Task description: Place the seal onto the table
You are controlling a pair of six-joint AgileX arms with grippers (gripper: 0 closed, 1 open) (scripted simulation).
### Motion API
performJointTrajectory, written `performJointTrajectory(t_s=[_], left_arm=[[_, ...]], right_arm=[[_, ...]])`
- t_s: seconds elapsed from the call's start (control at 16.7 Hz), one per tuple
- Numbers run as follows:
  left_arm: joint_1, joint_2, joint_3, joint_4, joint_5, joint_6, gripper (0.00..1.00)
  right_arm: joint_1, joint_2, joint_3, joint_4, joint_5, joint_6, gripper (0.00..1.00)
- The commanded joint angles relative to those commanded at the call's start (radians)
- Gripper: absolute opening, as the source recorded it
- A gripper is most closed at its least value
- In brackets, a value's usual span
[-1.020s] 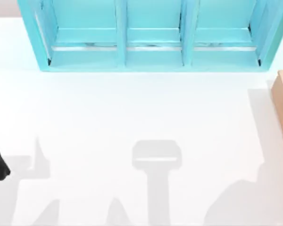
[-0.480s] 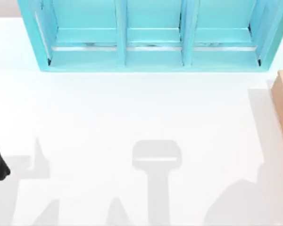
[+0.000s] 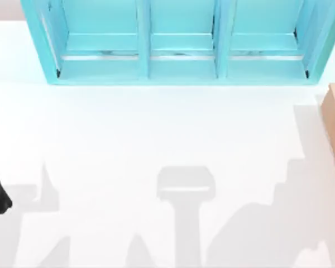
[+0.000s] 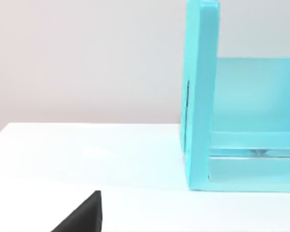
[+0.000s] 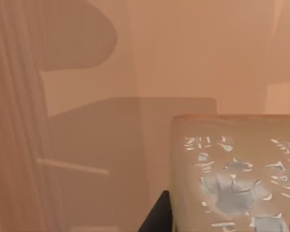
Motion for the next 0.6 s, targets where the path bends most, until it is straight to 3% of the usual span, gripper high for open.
performJointTrajectory(t_s=[0.36, 0.6], left_arm=[[0.0, 0.0, 0.0, 0.0, 0.0, 0.0, 1.0], [0.0, 0.0, 0.0, 0.0, 0.0, 0.0, 1.0]], right_arm=[[0.267, -0.057, 0.24, -0.282, -0.005, 0.308, 0.0], [0.446, -0.127, 0.297, -0.462, 0.016, 0.376, 0.0]])
